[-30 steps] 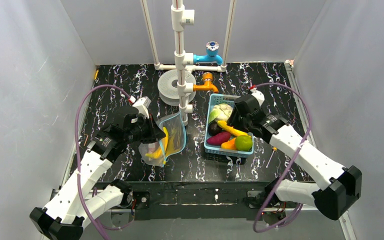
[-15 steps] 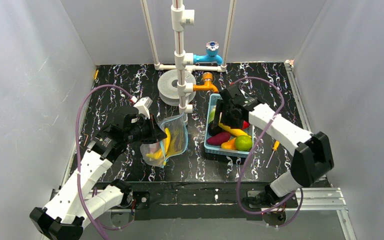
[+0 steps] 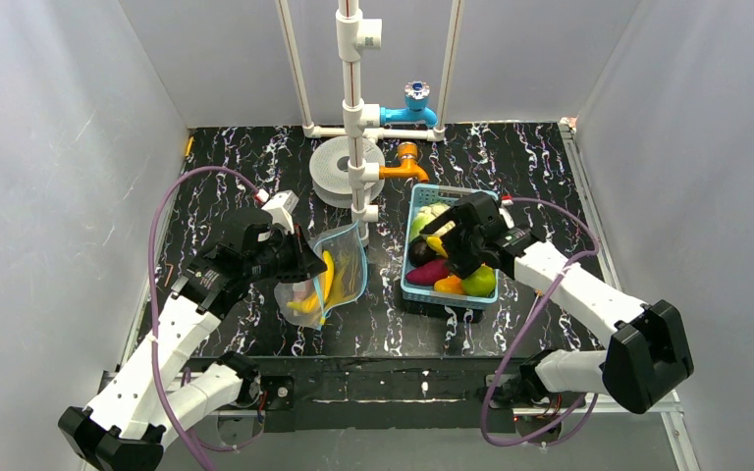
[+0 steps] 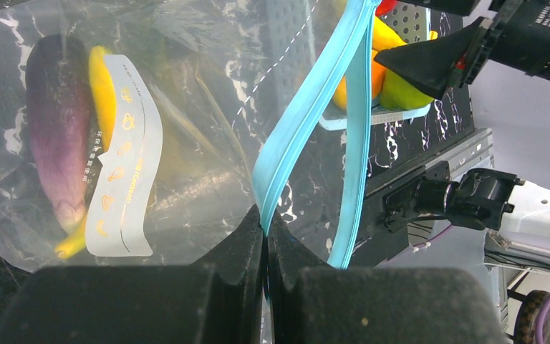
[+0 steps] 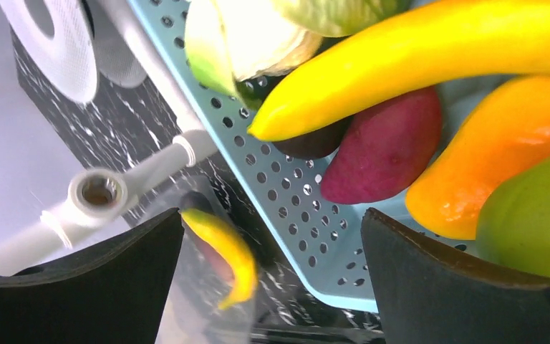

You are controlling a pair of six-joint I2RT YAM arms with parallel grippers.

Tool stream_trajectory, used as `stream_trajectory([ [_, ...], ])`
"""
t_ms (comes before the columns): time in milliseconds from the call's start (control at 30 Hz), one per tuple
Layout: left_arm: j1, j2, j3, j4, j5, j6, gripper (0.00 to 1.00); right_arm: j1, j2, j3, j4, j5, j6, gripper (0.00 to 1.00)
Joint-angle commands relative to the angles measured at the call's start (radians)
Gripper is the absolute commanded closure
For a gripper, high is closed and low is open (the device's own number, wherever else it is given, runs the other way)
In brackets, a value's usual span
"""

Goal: Place the food in the zip-top bag and seal the zipper
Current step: Pick up the fake fruit from the zipper food storage bag.

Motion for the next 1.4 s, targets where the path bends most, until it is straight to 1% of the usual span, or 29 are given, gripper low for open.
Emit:
stream_trajectory([
  [0,-0.002,-0.020,0.039,-0.029,-0.019,0.020,1.00,-0.009,0.016,0.013,0.074,0.037,0.286,0.00],
  [100,-0.002,-0.026,0.038,-0.031,-0.024,0.021,1.00,-0.016,0.048,0.085,-0.053,0.076,0.371,0.01],
  [167,-0.002,-0.025,0.037,-0.030,-0.024,0.021,1.00,-0.025,0.067,0.099,-0.086,0.077,0.429,0.08],
  [233,-0.002,-0.025,0.038,-0.029,-0.025,0.023,1.00,-0.031,0.081,0.095,-0.093,0.075,0.466,0.15],
  [300,-0.002,-0.025,0.041,-0.030,-0.025,0.024,1.00,-0.034,0.097,0.089,-0.111,0.070,0.501,0.29],
  [333,-0.002,-0.025,0.043,-0.031,-0.027,0.025,1.00,-0.036,0.107,0.086,-0.121,0.061,0.514,0.33],
  [400,-0.002,-0.026,0.046,-0.032,-0.027,0.025,1.00,-0.041,0.125,0.079,-0.123,0.041,0.519,0.35],
  [767,-0.002,-0.019,0.052,-0.036,-0.031,0.038,1.00,-0.077,0.213,0.058,-0.078,0.030,0.504,0.34],
  [1167,-0.002,-0.018,0.059,-0.045,-0.035,0.044,1.00,-0.089,0.275,0.063,-0.042,0.006,0.505,0.36],
  [1367,-0.002,-0.027,0.063,-0.052,-0.038,0.043,1.00,-0.090,0.278,0.044,-0.005,-0.036,0.506,0.54],
])
